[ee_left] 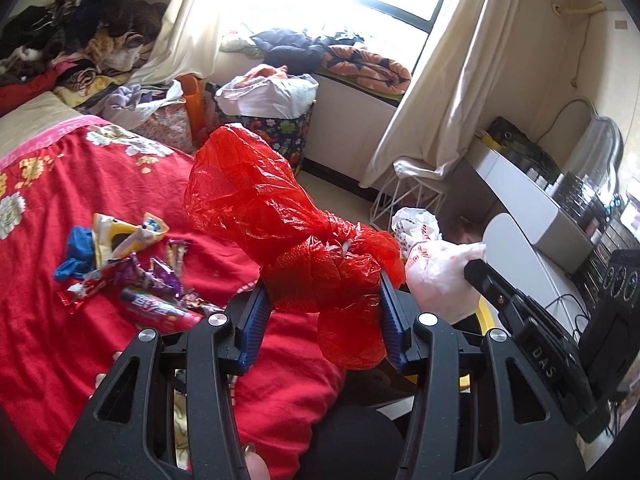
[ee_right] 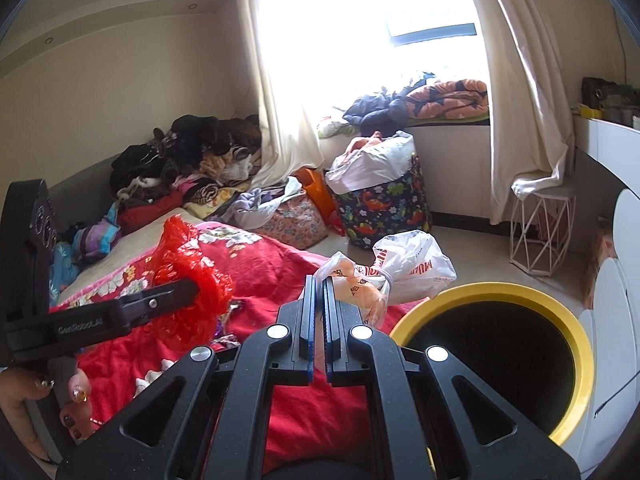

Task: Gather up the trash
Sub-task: 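Carry both bags over the yellow bin and open both tools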

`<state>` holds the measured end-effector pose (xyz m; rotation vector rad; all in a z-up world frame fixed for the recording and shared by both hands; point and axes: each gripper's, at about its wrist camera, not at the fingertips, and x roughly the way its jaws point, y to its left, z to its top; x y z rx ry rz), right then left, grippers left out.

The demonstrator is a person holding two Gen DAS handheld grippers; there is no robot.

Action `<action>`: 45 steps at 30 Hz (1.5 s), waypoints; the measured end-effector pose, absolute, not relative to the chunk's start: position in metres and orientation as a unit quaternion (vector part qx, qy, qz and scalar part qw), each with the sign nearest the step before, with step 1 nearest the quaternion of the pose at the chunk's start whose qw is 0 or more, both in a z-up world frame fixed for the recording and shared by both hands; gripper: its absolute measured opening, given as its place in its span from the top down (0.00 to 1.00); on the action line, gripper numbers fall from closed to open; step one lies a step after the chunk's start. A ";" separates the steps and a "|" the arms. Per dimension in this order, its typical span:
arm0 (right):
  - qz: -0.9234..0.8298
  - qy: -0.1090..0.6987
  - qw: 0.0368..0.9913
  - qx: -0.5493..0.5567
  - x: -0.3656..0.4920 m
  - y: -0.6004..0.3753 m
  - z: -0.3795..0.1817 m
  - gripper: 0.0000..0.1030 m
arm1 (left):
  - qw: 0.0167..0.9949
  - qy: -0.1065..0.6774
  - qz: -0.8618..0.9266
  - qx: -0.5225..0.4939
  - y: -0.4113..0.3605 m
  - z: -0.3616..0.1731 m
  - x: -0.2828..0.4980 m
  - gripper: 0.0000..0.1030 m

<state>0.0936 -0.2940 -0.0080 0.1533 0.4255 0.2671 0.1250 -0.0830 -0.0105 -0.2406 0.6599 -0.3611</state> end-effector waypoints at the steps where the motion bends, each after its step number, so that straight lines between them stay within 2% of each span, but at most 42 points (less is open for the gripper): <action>1: 0.129 0.211 0.966 0.077 0.094 -0.297 -0.008 0.97 | 0.923 0.322 -0.178 -0.116 -0.086 -0.011 0.124 0.61; 25: 0.060 0.237 0.961 0.132 0.087 -0.375 -0.030 0.97 | 0.899 0.349 -0.259 -0.051 -0.179 -0.030 0.124 0.61; 45: 0.024 0.282 0.946 0.159 0.080 -0.415 -0.063 0.96 | 0.874 0.382 -0.301 -0.020 -0.247 -0.040 0.172 0.60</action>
